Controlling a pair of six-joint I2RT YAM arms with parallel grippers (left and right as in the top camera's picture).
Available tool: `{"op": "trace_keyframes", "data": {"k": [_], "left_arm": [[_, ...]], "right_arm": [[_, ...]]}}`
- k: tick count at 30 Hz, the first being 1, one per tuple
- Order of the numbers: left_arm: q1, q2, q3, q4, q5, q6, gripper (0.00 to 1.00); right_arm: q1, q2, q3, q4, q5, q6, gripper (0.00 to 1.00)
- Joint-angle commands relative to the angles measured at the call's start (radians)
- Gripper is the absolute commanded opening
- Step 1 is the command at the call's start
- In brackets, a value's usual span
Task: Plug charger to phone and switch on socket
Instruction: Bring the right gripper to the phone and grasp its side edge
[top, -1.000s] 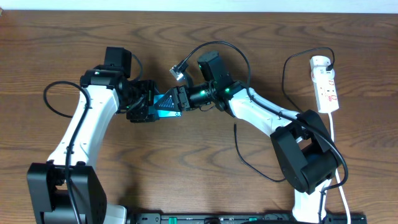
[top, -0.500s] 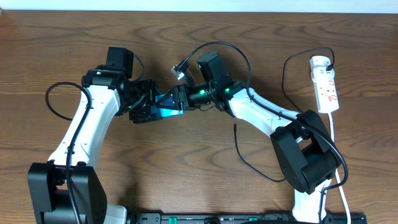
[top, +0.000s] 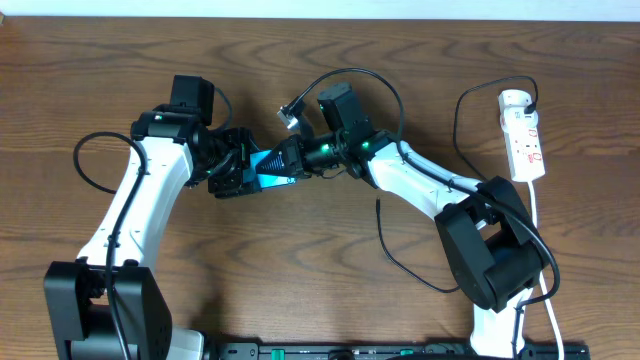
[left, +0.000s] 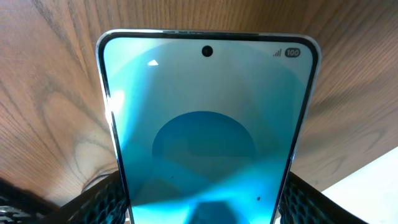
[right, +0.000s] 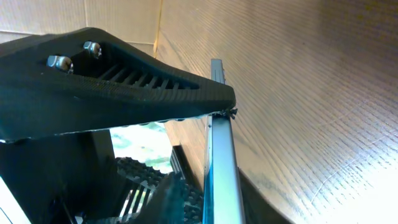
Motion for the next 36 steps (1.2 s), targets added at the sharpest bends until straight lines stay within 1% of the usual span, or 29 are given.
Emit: {"op": "trace_keyframes", "data": {"k": [1, 5, 11, 13, 21, 29, 31, 32, 33, 34, 35, 36], "left_arm": [[-0.003, -0.005, 0.0, -0.001, 0.01, 0.02, 0.07], [-0.003, -0.005, 0.0, -0.001, 0.011, 0.032, 0.08], [-0.003, -0.005, 0.0, -0.001, 0.006, 0.051, 0.08], [-0.003, -0.005, 0.0, 0.0, 0.006, 0.061, 0.07], [-0.003, -0.005, 0.0, 0.0, 0.002, 0.062, 0.08], [-0.002, -0.005, 0.0, 0.01, -0.061, 0.066, 0.08], [0.0, -0.005, 0.0, 0.023, -0.093, 0.066, 0.17], [0.004, -0.005, 0.0, 0.037, -0.095, 0.082, 0.27], [0.009, -0.005, 0.0, 0.059, -0.095, 0.114, 0.33], [0.017, -0.006, 0.0, 0.098, -0.089, 0.164, 0.46], [0.025, -0.006, 0.0, 0.136, -0.076, 0.209, 0.55], [0.032, -0.006, 0.0, 0.169, -0.058, 0.25, 0.62]], "right_arm": [[0.011, -0.001, 0.01, -0.001, -0.001, 0.0, 0.17], [0.011, -0.001, 0.01, -0.001, -0.001, 0.0, 0.09], [0.011, -0.001, 0.01, -0.004, -0.001, 0.0, 0.06], [0.011, -0.001, 0.01, -0.007, -0.001, -0.001, 0.01], [0.011, -0.001, 0.01, -0.019, -0.001, -0.001, 0.01], [0.01, -0.001, 0.01, -0.027, -0.001, -0.01, 0.01], [0.01, -0.001, 0.01, -0.032, -0.001, -0.021, 0.01], [0.01, -0.001, 0.01, -0.036, 0.0, -0.024, 0.01], [0.01, -0.001, 0.01, -0.039, 0.0, -0.024, 0.01], [0.01, -0.001, 0.01, -0.04, 0.0, -0.024, 0.01], [0.01, -0.001, 0.01, -0.042, 0.0, -0.031, 0.01], [0.01, -0.001, 0.01, -0.042, 0.0, -0.043, 0.01]]}}
